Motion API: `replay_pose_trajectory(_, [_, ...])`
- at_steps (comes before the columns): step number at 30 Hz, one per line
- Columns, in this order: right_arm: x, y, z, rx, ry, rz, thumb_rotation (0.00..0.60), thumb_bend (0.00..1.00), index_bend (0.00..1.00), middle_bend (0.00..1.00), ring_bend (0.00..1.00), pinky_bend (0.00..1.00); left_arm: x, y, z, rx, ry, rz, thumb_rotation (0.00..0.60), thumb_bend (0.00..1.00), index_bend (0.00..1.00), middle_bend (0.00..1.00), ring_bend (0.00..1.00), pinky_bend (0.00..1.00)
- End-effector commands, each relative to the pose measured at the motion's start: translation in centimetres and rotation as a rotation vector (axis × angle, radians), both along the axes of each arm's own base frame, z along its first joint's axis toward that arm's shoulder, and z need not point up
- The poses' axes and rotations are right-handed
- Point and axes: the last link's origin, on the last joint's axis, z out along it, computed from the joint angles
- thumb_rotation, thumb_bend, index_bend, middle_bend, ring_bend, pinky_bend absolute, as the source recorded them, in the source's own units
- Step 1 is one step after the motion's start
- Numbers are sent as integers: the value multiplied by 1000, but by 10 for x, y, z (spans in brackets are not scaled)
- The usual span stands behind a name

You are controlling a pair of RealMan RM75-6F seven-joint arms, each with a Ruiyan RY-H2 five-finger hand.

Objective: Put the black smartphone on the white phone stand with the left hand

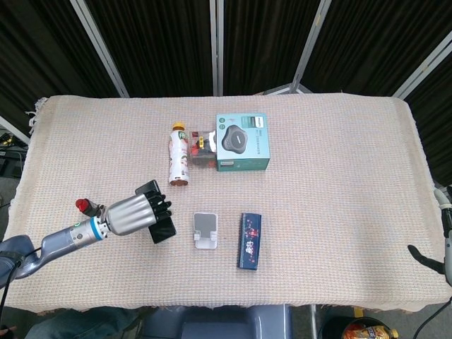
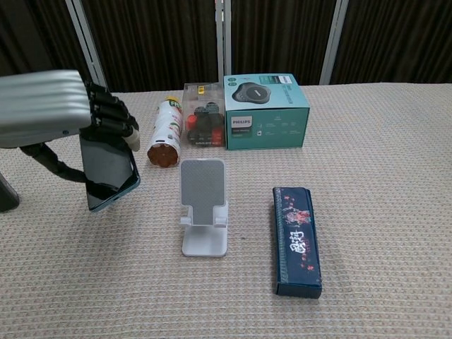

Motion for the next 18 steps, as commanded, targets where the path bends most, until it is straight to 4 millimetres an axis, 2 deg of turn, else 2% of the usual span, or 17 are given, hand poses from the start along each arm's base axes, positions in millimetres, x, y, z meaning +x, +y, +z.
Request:
replay_pose_trajectory(1, [0,2,3,-4,-9,6,600,0,0,0,0,0,65,-6,16,135,88,-251,600,0,646,500,522,459])
replay_pose_trajectory(4, [0,3,4,-4,-16,8,600,0,0,0,0,0,83,-12,10,211,173,-319,600,0,646,500,522,460])
replay_pose_trajectory(8, [0,4,6,-3,-24,14,600,0,0,0,0,0,98,-13,-6,310,304,-380,600,0,645,499,522,460])
replay_pose_trajectory(14, [0,6,9,-9,-33,16,600,0,0,0,0,0,111,-14,-19,369,370,-405,600,0,615,476,522,457])
replay_pose_trajectory(18, [-2,8,13,-16,-46,16,600,0,0,0,0,0,126,-23,-35,387,409,-459,600,0,614,475,522,457])
